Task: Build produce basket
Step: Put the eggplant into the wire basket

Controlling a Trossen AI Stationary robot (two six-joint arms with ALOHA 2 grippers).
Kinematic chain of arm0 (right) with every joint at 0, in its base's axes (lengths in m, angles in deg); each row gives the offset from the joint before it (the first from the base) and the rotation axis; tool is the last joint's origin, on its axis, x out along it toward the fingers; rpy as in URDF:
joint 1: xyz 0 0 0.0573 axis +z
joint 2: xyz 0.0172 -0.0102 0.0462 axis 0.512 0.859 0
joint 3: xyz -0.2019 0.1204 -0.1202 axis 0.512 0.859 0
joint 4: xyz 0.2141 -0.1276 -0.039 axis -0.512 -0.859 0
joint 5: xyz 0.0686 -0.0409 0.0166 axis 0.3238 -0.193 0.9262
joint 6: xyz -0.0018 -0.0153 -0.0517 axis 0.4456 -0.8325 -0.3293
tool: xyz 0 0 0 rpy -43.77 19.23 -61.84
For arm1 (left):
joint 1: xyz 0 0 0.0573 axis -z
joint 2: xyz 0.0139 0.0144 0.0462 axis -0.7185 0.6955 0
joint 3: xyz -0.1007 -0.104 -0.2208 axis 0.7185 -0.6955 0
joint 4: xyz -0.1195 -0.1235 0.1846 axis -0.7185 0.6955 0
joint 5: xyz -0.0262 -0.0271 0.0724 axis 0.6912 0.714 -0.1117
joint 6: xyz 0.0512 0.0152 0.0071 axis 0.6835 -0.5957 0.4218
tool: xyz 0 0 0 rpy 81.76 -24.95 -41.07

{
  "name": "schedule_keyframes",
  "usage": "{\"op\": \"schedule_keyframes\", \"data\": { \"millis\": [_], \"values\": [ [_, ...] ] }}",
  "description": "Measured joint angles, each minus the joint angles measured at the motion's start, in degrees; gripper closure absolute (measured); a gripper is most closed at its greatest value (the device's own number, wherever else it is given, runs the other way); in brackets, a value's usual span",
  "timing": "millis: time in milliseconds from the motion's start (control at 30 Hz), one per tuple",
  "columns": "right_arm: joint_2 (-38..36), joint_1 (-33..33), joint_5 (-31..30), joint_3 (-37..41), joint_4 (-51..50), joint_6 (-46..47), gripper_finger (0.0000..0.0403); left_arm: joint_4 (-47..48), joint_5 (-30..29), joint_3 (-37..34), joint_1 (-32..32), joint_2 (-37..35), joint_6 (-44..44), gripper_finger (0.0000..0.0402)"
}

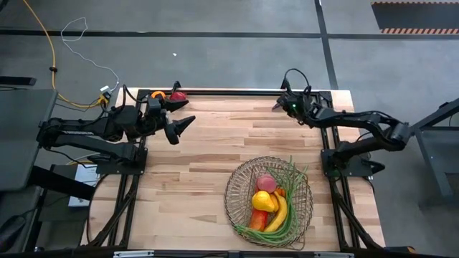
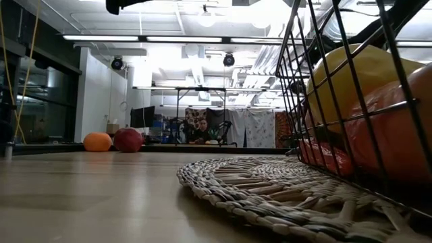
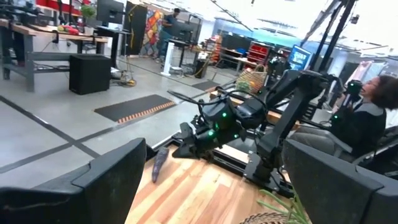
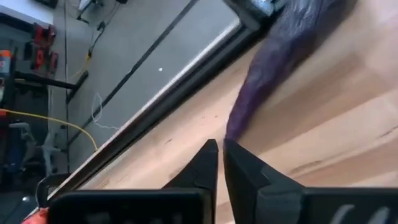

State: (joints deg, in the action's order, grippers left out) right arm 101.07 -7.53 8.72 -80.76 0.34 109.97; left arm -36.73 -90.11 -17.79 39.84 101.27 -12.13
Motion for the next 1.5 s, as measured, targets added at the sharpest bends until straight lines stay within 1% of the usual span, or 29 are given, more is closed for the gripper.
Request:
{"op": "schedule_keyframes", "data": {
  "millis": [67,133,200,267,333,433,600,700,767,800,867,933,1000,1067,1167,1233,1333,1400,1500],
  "values": [
    [2.59,-0.02,1.57,0.0,1.12,0.85,0.0376,0.0,-0.07,-0.01,0.0,0.0,0.0,0.0037],
    [5.05,0.29,1.97,0.04,3.29,0.75,0.0388,0.0,-0.08,-0.01,0.0,0.0,0.0,0.0037],
    [6.95,1.22,0.58,0.04,7.66,-0.35,0.0398,0.0,-0.08,0.0,0.0,0.0,0.0,0.0037],
    [8.46,2.14,-1.56,0.04,12.97,-2.48,0.0397,0.0,-0.51,-0.02,0.0,0.0,0.0,0.0037],
    [10.1,2.73,-2.22,0.03,17.38,-5.65,0.04,0.0,-1.2,-0.02,0.0,0.0,0.0,0.0037],
    [12.79,3.34,-3.56,0.03,18.47,-7.25,0.0401,0.0,-1.49,0.0,0.0,0.0,0.0,0.0037],
    [14.45,5.08,-9.19,0.04,21.29,-8.8,0.0402,0.0,-1.91,0.0,0.0,0.0,0.04,0.0037],
    [14.84,4.96,-8.74,0.43,22.67,-13.79,0.0403,0.02,-2.5,0.0,0.0,0.0,1.86,0.0037],
    [14.85,4.96,-7.66,4.0,27.76,-15.55,0.0403,0.02,-2.5,0.0,0.0,0.0,3.91,0.0037],
    [14.86,4.96,-7.08,6.91,32.21,-15.26,0.0403,0.02,-2.5,0.0,0.0,0.0,4.6,0.0037],
    [14.24,4.96,-6.59,13.84,44.38,-14.23,0.0403,0.02,-2.5,0.0,0.0,0.0,4.92,0.0037],
    [12.84,6.07,-6.2,19.72,55.33,-15.81,0.0403,0.02,-2.61,0.0,0.0,0.0,4.91,0.0037],
    [11.04,8.06,-3.96,23.47,58.18,-16.69,0.0403,0.02,-2.68,0.0,0.0,0.0,4.61,0.0037],
    [9.19,10.65,-3.69,24.57,56.49,-17.88,0.0403,0.02,-2.68,0.0,0.0,0.0,4.51,0.0037],
    [8.18,12.22,-7.57,21.69,47.62,-19.37,0.0403,0.02,-2.72,0.0,0.0,0.0,3.1,0.0037],
    [8.48,12.08,-11.38,17.29,39.69,-21.71,0.0403,0.02,-3.38,0.0,0.01,0.0,2.19,0.0037],
    [10.17,11.25,-17.32,9.66,27.12,-27.99,0.0403,0.02,-4.36,0.0,0.02,0.0,1.42,0.0037],
    [12.05,10.45,-19.65,5.14,22.57,-32.86,0.0403,0.02,-4.69,0.0,0.02,0.0,0.8,0.0037],
    [15.56,9.48,-20.11,1.27,18.68,-36.57,0.0403,0.02,-5.26,0.0,0.02,0.0,0.02,0.0037]
  ]
}}
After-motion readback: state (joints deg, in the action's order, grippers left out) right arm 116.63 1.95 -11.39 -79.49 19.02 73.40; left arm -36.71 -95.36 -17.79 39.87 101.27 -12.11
